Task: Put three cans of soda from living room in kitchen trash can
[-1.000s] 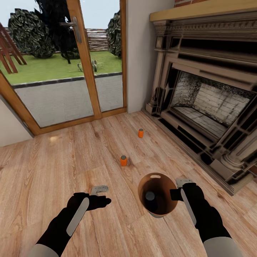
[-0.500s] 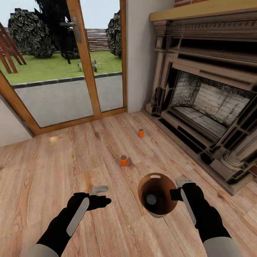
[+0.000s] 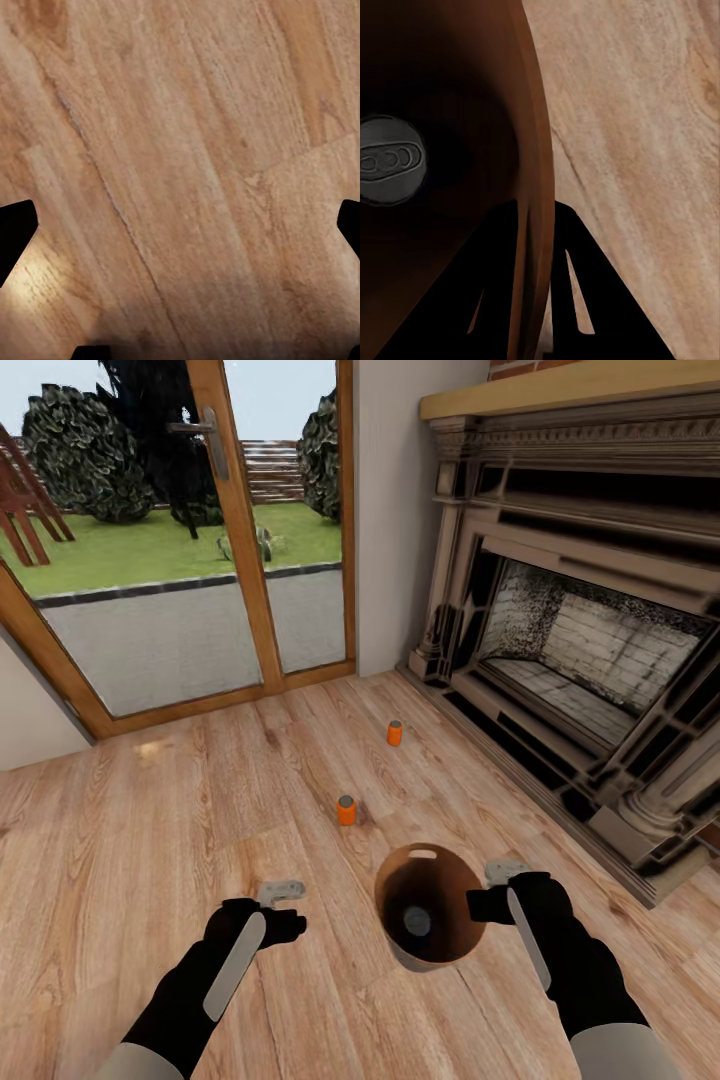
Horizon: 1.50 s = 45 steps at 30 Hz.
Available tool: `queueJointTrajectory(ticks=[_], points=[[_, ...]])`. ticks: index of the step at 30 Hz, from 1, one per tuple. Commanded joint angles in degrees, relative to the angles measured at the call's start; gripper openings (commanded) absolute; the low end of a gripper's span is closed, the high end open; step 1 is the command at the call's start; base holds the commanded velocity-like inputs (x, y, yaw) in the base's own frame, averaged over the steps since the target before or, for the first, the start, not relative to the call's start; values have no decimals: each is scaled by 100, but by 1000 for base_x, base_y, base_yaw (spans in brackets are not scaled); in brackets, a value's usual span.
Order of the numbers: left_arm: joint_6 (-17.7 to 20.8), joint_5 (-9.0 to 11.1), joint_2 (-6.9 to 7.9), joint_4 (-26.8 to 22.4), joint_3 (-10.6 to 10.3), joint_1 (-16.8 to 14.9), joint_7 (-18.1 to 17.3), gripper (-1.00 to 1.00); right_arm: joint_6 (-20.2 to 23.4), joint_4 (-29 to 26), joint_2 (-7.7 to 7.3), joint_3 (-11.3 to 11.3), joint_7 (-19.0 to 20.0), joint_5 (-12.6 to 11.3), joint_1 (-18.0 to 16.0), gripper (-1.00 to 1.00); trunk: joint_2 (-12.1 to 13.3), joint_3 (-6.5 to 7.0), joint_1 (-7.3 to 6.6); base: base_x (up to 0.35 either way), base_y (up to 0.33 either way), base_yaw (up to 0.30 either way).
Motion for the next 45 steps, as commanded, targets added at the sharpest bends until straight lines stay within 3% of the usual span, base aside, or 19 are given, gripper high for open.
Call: queueJointTrajectory(ticks=[1, 19, 29, 45], points=[[0, 0, -9, 0, 0, 0, 46, 100, 0, -1, -13, -3, 57, 40, -2, -100, 0, 0, 0, 0, 0, 0], [-3, -1, -53, 1, 0, 0, 213, 100, 0, -15, -73, 8, 199, 55, 4, -100, 0, 0, 0, 0, 0, 0], [-5, 0, -68, -6, -4, 0, 214, 100, 0, -341, -67, 23, 200, 64, 26, -100, 0, 3, 0, 0, 0, 0], [-5, 6, -82, -16, -8, 0, 224, 100, 0, -378, -65, 16, 200, 79, 31, -100, 0, 119, 0, 0, 0, 0]])
